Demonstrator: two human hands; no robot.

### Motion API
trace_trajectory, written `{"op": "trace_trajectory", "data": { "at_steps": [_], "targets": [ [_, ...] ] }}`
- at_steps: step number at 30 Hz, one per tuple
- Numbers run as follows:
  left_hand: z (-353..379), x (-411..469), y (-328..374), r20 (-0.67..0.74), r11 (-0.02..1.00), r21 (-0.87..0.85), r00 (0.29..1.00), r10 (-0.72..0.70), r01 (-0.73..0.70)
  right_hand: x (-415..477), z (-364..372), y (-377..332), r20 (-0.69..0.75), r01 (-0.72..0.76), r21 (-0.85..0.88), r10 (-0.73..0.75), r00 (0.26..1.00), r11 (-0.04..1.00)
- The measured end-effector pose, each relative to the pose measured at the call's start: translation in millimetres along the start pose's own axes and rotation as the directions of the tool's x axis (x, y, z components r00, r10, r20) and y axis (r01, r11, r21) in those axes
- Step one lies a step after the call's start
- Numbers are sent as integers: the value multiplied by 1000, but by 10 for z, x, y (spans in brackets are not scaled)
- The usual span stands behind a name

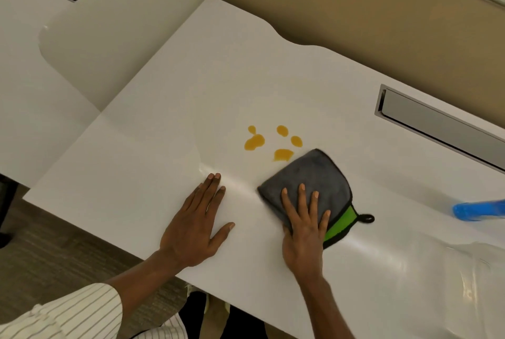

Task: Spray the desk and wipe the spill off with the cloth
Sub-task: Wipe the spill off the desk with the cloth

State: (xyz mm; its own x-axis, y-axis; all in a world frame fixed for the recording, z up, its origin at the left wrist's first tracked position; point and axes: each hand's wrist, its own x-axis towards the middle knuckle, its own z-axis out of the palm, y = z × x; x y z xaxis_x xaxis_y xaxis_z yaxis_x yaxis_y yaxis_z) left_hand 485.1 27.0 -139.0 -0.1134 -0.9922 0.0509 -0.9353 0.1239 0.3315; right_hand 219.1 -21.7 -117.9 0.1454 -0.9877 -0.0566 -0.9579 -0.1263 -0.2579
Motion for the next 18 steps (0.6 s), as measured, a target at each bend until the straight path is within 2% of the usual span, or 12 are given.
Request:
{"op": "trace_trajectory", "data": {
  "at_steps": [3,12,18],
  "targets": [
    [19,-3,-2,0,1000,-1,1000,0,0,-149,22,-20,-3,11,11,-11,1000,1000],
    [18,0,-3,-11,1000,12,1000,8,-8,661,-23,122,18,-43,47,43,999,998],
    [18,-5,2,-12,1000,14,1000,5,-5,146,-9,-59,9,7,39,-7,1000,999]
  ]
}}
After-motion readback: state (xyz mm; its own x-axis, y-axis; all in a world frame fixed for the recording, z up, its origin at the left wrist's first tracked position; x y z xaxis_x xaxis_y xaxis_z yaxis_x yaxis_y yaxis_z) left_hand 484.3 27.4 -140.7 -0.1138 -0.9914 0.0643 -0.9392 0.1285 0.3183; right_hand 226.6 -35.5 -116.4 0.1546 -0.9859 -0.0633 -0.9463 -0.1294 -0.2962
